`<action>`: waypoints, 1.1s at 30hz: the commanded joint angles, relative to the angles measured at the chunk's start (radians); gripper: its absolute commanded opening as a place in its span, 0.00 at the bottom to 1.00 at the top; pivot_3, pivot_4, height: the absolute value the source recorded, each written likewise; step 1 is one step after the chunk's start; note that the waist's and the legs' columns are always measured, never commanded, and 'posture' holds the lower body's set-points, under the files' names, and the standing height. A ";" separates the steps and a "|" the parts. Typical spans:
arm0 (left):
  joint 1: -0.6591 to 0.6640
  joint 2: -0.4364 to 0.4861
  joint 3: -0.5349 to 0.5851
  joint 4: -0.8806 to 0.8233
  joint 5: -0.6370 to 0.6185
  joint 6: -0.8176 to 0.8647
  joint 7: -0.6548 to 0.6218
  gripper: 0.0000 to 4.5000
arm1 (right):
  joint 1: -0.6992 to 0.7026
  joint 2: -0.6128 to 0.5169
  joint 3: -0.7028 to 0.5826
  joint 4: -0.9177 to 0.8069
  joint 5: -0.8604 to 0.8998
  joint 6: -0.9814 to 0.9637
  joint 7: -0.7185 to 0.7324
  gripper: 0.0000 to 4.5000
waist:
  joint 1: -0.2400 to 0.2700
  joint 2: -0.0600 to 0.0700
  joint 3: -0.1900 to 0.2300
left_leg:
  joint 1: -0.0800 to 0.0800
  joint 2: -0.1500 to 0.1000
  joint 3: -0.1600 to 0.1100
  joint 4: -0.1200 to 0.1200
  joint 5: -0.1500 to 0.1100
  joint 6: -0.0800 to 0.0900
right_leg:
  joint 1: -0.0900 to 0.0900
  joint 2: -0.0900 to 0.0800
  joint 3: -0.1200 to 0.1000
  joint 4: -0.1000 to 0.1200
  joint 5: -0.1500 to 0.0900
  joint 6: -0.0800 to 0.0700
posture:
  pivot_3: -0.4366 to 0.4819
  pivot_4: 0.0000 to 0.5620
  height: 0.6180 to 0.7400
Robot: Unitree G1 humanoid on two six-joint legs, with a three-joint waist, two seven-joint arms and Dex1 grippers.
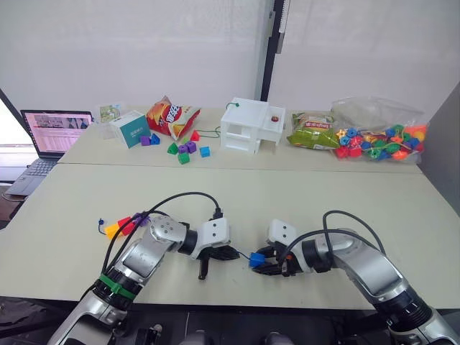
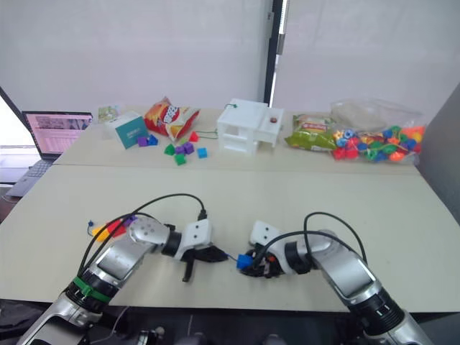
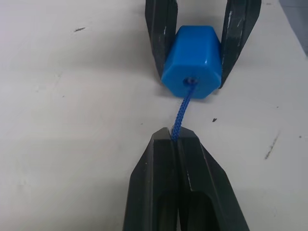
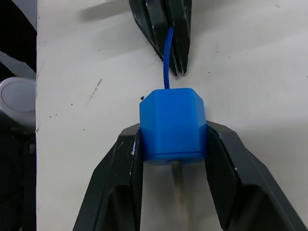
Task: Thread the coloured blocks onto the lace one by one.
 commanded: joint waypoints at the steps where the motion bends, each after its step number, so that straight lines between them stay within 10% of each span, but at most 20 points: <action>1: -0.016 -0.006 -0.016 -0.049 -0.008 0.012 -0.012 0.01 | -0.005 0.004 0.005 -0.013 0.012 0.019 -0.013 0.29 | 0.000 0.000 0.000 | 0.000 0.000 0.000 0.000 0.000 0.000 | 0.000 0.000 0.000 0.000 0.000 0.000 | 0.48 0.27 1.00; 16: -0.053 -0.036 -0.054 -0.062 0.015 0.089 0.004 0.01 | -0.035 0.040 0.027 0.006 -0.003 0.038 -0.053 0.29 | -0.002 0.000 0.000 | 0.001 0.000 0.000 0.000 0.000 0.000 | 0.001 0.001 0.000 0.000 0.000 0.000 | 0.48 0.27 1.00; 26: -0.082 0.050 0.008 -0.118 -0.038 0.178 -0.021 0.69 | -0.019 0.031 0.025 -0.017 0.003 0.035 -0.068 0.29 | -0.008 0.000 0.000 | 0.001 0.001 0.000 0.000 0.000 0.000 | 0.000 0.001 0.000 0.001 0.000 0.000 | 0.48 0.27 1.00; 33: -0.102 0.085 0.007 -0.156 -0.049 0.201 -0.031 0.70 | -0.006 0.013 -0.013 -0.055 0.028 0.057 -0.085 0.89 | -0.007 0.000 0.000 | 0.001 0.001 0.000 0.000 0.000 0.000 | 0.000 0.001 0.000 0.000 0.000 0.000 | 0.48 0.27 1.00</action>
